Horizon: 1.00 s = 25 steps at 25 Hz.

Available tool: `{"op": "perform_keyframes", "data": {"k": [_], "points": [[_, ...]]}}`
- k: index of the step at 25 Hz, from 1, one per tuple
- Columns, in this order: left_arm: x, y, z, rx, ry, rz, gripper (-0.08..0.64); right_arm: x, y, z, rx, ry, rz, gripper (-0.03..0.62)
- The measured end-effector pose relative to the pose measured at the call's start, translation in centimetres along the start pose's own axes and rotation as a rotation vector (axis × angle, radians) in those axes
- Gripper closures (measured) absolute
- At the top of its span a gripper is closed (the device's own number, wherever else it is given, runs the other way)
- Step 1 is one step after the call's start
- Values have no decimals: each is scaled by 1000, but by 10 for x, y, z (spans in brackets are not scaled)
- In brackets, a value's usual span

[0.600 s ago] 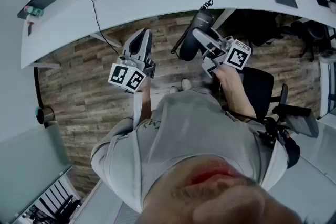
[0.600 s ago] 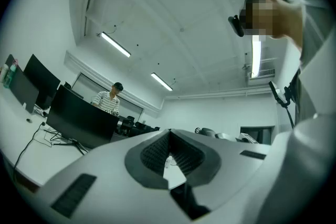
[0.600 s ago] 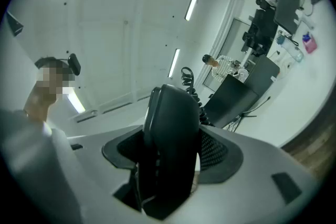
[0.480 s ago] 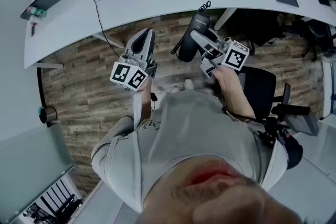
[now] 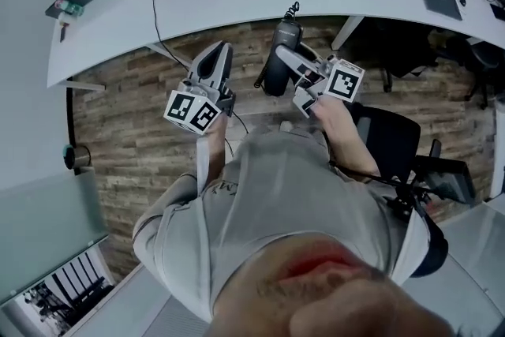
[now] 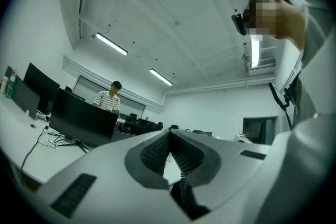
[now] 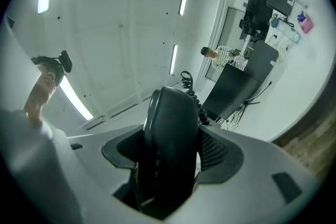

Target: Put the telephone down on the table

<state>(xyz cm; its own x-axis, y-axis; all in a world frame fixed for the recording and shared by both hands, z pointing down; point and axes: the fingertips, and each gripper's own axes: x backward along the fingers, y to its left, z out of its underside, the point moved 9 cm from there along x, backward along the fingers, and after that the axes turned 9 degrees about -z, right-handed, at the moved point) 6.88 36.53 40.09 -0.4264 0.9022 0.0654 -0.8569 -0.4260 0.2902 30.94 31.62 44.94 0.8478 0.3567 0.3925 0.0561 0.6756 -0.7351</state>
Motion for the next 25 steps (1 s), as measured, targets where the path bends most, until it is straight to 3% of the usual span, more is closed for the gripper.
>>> {"op": "perform_keyframes", "data": {"k": [6, 12, 15, 25], "points": [[3, -17, 9, -7, 7, -94, 549, 1, -27, -2, -93, 21, -65, 287], [1, -20, 5, -48, -7, -151, 549, -7, -45, 5, -151, 66, -70, 287], [-3, -20, 5, -69, -10, -160, 549, -4, -56, 4, -167, 63, -56, 287], [-28, 16, 10, -36, 12, -137, 549, -26, -95, 4, -211, 72, -22, 287]]}}
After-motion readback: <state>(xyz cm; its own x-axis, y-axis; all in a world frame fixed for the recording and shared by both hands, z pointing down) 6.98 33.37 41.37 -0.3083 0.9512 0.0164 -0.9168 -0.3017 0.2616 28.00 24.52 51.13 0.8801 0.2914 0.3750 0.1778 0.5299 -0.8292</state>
